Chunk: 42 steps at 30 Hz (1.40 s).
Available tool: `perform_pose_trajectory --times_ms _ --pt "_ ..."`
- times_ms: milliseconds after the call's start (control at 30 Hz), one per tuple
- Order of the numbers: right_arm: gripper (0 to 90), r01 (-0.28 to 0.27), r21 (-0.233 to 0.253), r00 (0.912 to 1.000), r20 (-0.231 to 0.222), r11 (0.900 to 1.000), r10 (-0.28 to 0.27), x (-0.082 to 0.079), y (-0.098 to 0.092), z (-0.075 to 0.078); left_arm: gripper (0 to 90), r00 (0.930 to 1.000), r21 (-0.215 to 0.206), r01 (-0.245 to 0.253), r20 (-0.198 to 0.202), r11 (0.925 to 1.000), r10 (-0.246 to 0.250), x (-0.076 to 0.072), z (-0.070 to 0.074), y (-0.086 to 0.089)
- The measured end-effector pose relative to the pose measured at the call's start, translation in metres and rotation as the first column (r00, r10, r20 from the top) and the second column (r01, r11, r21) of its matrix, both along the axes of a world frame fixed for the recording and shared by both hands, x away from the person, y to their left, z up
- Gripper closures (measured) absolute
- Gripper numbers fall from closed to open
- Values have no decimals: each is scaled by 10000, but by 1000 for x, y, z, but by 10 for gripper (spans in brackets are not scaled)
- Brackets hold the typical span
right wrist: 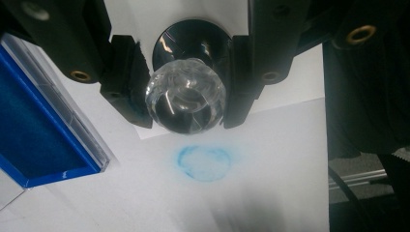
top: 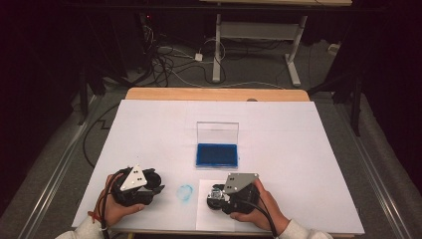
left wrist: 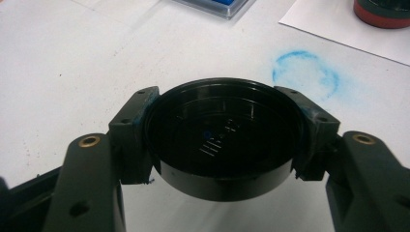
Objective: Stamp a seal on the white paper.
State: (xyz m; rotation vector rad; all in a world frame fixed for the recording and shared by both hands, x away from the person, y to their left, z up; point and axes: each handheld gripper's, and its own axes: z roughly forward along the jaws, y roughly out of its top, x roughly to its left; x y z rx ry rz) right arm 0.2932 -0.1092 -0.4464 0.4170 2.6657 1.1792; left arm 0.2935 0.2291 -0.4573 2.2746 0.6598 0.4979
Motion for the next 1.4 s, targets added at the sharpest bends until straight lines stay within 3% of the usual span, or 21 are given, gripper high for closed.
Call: perform_pose_trajectory --times_ms 1400 --pt "569 -120 -120 9999 -26 9999 120 1 0 1 362 10000 -93 27 -81 10000 -28 0 -1 1"
